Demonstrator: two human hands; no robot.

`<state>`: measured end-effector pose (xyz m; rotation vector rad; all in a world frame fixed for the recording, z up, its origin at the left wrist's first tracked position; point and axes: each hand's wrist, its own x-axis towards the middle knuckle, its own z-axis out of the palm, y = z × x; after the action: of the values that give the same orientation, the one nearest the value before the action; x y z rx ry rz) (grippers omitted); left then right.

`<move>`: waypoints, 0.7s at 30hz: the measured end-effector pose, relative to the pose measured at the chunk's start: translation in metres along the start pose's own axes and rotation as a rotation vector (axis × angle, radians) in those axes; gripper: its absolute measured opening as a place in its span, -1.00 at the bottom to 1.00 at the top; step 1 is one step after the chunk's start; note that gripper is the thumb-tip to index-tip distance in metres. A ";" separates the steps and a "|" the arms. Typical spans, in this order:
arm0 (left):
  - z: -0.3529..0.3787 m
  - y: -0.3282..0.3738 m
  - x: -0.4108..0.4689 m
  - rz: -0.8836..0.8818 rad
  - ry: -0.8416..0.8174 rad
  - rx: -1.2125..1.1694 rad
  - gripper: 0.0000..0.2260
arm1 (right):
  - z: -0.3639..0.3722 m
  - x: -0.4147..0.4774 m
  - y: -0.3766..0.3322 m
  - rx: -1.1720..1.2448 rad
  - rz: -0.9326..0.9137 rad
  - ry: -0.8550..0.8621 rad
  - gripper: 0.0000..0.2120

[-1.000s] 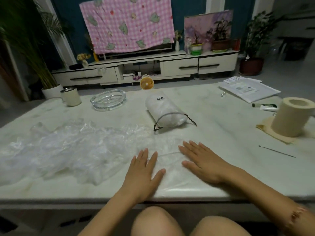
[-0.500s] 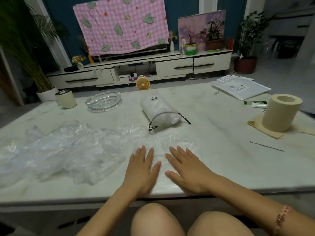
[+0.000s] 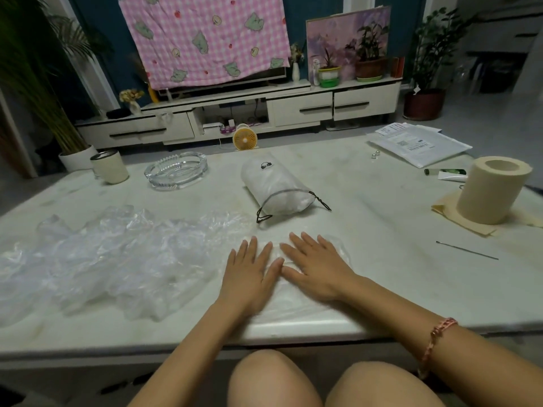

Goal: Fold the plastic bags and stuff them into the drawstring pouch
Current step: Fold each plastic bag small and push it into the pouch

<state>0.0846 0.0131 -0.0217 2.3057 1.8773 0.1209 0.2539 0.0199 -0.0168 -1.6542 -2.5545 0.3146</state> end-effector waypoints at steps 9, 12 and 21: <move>-0.007 -0.008 -0.019 0.193 0.354 -0.355 -0.52 | -0.016 -0.016 0.018 0.166 0.028 0.171 -0.41; -0.015 -0.020 -0.043 0.363 0.356 -0.366 -0.47 | -0.030 -0.044 0.016 0.362 -0.115 0.281 -0.48; -0.008 -0.030 -0.059 0.361 0.212 -0.356 -0.36 | -0.006 -0.061 0.008 0.135 -0.252 0.289 -0.74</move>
<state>0.0416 -0.0383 -0.0166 2.4137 1.3530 0.7075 0.2873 -0.0315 -0.0100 -1.2153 -2.4254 0.2054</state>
